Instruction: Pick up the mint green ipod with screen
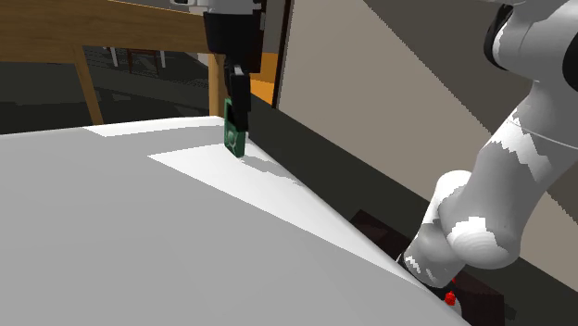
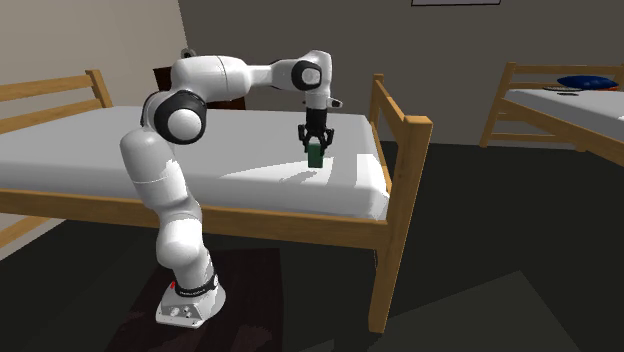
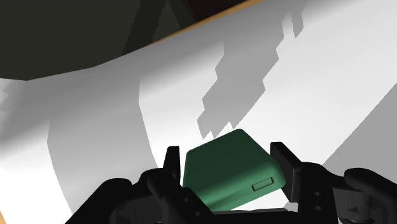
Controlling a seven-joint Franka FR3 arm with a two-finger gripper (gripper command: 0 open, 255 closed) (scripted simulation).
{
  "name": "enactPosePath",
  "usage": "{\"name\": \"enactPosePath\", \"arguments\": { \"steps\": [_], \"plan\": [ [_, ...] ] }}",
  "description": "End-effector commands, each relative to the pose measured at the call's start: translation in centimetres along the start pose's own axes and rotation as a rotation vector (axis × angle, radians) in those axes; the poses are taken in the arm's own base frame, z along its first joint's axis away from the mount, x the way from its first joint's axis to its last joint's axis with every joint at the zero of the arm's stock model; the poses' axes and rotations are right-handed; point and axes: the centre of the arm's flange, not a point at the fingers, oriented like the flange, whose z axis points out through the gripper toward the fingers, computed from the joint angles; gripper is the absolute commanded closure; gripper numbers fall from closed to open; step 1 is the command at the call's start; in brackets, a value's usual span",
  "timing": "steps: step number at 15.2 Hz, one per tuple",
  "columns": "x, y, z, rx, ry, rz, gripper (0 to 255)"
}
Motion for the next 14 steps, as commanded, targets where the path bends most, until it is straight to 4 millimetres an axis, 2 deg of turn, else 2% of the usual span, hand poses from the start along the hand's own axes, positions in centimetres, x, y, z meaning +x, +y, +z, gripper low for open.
{"name": "enactPosePath", "arguments": {
  "steps": [1, 14],
  "plan": [
    [-0.1, 0.0, -0.8, 0.000, 0.000, 0.001, 255],
    [-1.0, 0.1, -7.6, 0.000, 0.000, 0.001, 255]
  ]
}}
